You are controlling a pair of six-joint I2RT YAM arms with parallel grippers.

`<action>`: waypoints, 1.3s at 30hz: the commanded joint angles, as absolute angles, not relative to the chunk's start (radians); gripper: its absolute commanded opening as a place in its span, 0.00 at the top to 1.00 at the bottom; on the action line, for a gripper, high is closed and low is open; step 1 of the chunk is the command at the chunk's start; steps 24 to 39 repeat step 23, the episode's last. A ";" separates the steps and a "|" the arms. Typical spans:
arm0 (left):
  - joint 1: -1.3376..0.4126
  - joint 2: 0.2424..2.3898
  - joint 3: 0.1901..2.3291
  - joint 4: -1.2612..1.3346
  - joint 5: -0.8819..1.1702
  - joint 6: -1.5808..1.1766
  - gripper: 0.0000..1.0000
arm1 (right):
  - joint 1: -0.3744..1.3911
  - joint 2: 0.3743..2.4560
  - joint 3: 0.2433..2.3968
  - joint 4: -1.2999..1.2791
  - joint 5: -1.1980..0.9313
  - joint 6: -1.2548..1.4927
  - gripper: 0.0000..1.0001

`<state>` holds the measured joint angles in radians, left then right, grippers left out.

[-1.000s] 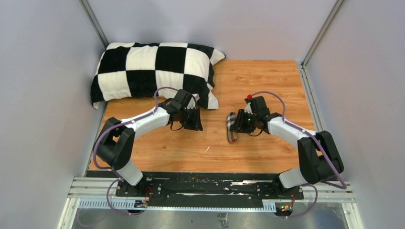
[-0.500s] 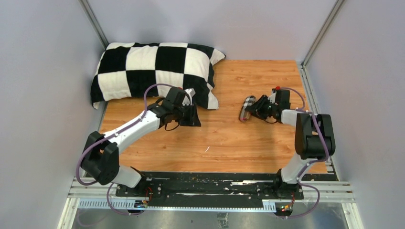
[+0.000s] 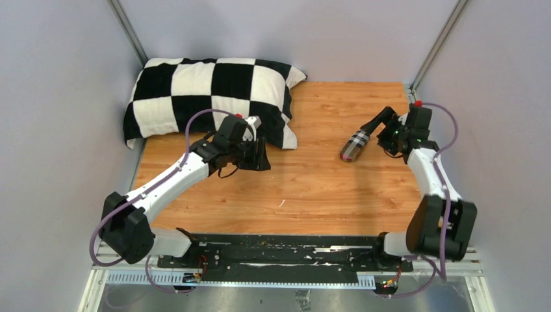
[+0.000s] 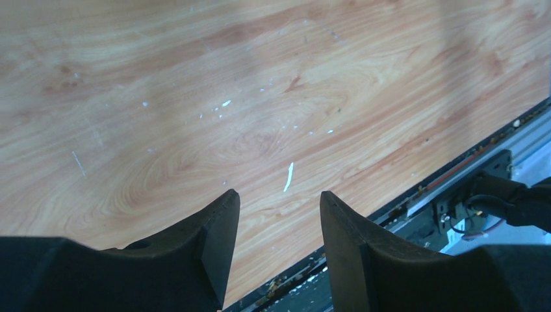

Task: Organize the sunglasses
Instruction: Place the sunglasses case at the center of the board, then reset both arms

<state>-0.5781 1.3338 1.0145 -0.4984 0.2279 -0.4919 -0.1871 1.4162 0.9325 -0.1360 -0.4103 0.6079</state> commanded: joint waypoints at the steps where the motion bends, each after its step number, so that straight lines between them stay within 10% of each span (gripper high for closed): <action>1: -0.580 1.257 1.149 -0.586 0.212 -0.423 0.45 | -0.189 1.218 1.041 -0.393 -0.265 0.501 0.00; 39: -0.580 0.835 1.084 -0.442 0.009 -0.393 0.43 | -0.181 0.878 1.046 -0.511 -0.090 0.388 0.00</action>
